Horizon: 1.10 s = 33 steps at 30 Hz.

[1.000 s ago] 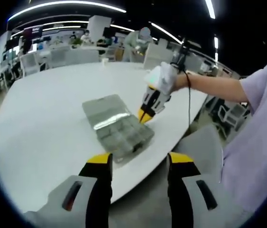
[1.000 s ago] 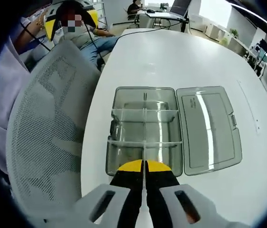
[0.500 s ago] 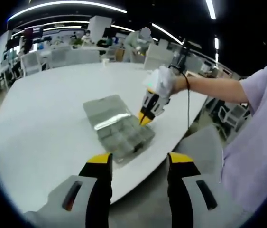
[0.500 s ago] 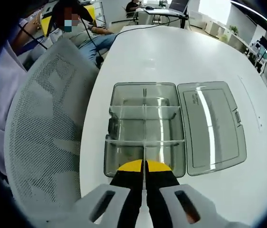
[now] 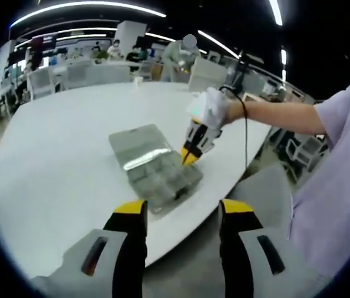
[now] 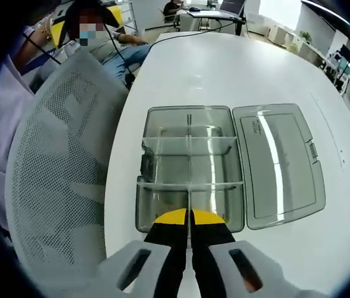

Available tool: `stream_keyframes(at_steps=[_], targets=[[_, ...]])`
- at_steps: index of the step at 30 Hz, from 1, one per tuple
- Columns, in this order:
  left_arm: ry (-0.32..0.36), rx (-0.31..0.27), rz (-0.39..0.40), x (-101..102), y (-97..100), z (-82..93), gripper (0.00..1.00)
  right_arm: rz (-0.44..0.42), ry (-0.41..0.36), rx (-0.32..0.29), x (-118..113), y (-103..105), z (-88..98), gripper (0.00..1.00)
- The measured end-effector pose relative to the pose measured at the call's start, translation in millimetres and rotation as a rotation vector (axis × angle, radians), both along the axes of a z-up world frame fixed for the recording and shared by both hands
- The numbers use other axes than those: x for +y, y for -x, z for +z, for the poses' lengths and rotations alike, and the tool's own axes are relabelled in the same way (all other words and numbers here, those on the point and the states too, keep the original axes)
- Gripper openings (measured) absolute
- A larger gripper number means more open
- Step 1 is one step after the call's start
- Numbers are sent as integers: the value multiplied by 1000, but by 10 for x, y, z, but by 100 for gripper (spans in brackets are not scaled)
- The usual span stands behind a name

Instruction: Insert the divider into the dual guide fixture by aligning both edges with the guide slots and pushing it downward to the bottom, including one-sided entry, uneven engagement, binding, and posture correction.

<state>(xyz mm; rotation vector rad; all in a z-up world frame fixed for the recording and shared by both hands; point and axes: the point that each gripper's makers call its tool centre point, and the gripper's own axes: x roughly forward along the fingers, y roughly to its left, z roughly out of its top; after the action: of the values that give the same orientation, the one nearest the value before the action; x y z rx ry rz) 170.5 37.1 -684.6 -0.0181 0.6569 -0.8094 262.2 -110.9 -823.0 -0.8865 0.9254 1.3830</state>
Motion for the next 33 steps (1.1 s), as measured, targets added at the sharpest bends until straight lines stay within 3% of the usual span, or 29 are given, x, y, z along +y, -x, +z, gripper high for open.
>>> stream_keyframes(at_steps=[33], targets=[[-6, -3, 7, 32, 11, 1, 44, -27, -5, 9, -2, -2, -79, 0]])
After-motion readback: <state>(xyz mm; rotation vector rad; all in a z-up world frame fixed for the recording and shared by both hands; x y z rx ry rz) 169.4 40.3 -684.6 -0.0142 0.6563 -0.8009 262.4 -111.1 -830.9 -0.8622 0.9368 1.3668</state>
